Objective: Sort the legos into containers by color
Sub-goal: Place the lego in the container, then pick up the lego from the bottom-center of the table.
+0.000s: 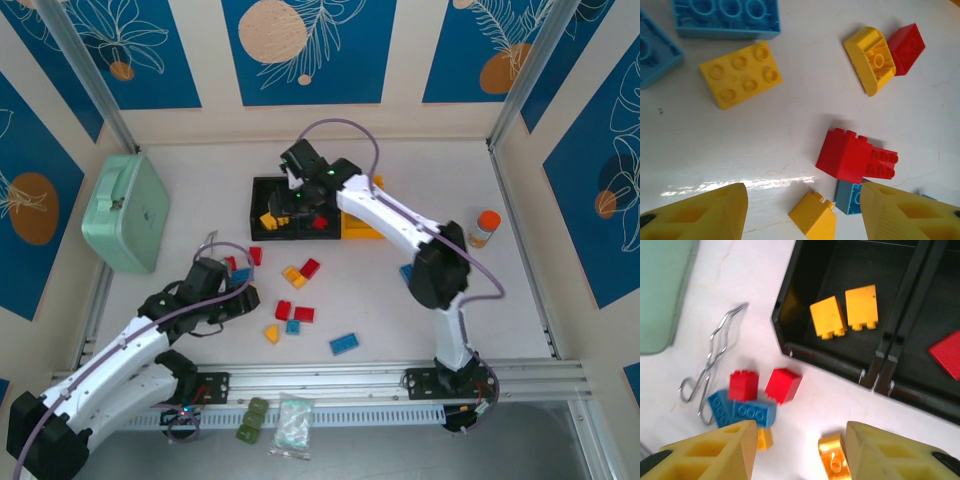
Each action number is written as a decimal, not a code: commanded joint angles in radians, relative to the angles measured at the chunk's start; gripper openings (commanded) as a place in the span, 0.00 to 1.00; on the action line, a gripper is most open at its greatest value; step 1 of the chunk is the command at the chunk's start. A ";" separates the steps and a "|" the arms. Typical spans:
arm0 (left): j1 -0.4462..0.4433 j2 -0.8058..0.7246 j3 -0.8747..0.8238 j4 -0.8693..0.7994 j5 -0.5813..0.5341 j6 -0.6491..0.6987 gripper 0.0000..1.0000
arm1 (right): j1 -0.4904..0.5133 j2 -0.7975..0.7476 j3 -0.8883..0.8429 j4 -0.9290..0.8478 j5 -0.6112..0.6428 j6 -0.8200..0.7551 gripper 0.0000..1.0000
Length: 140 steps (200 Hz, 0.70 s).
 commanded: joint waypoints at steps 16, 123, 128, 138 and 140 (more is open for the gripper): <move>0.002 0.046 0.018 0.087 0.110 0.084 0.61 | 0.020 -0.232 -0.305 0.070 0.030 -0.018 0.55; 0.002 0.048 -0.040 0.124 0.205 0.117 0.62 | 0.242 -0.568 -0.861 -0.084 0.112 0.231 0.84; 0.002 0.050 -0.042 0.128 0.208 0.117 0.61 | 0.256 -0.563 -0.869 -0.093 0.113 0.249 0.84; 0.001 0.056 -0.042 0.131 0.210 0.118 0.61 | 0.284 -0.554 -0.889 -0.097 0.114 0.281 0.85; 0.002 0.057 -0.043 0.131 0.209 0.118 0.61 | 0.288 -0.552 -0.893 -0.097 0.114 0.287 0.85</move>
